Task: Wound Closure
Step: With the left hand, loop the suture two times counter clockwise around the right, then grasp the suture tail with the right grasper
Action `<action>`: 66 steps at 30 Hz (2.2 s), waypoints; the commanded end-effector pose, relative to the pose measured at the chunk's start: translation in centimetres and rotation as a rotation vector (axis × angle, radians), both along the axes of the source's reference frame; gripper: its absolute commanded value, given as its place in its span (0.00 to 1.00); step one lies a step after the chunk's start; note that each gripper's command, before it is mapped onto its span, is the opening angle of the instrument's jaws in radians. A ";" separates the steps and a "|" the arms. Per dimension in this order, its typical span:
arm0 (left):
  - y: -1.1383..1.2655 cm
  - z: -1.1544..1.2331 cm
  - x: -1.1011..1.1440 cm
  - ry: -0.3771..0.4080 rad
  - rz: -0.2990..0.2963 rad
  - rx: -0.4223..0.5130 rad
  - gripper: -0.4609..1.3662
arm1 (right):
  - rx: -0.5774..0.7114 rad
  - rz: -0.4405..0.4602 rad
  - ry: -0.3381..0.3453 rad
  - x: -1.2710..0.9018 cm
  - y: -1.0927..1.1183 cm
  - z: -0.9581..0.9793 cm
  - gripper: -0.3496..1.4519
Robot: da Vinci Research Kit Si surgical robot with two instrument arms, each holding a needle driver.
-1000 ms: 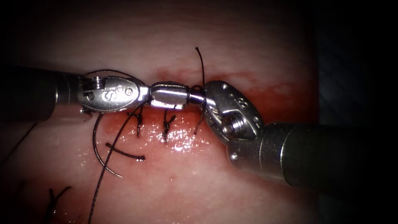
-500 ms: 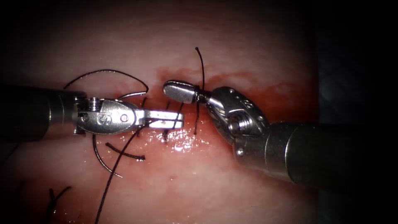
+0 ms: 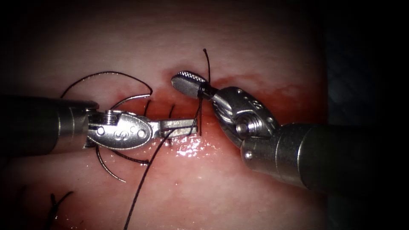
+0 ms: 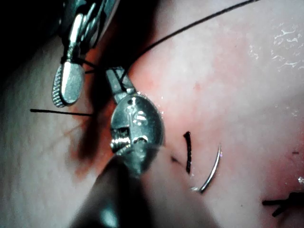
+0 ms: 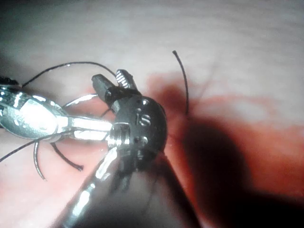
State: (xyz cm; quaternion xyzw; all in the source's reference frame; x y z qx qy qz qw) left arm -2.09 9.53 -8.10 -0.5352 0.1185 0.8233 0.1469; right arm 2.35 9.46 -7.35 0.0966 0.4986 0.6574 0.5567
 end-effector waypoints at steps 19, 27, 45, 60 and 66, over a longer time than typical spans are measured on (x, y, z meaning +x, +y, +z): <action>-0.05 -0.13 -0.05 0.035 -0.003 -0.021 0.06 | 0.030 0.038 -0.167 -0.20 -0.06 0.13 0.76; 0.00 -0.09 -0.10 0.036 0.010 -0.020 0.06 | 0.037 0.036 -0.259 -0.34 -0.04 0.17 0.78; 0.35 0.24 -0.23 0.014 0.051 -0.004 0.06 | 0.011 -0.009 -0.344 -0.38 0.31 0.57 0.76; 0.42 0.34 -0.28 0.003 0.056 0.002 0.06 | 0.004 -0.056 -0.372 -0.23 0.47 0.87 0.65; 0.44 0.38 -0.29 -0.002 0.056 0.006 0.06 | 0.020 -0.072 -0.379 -0.22 0.48 0.90 0.00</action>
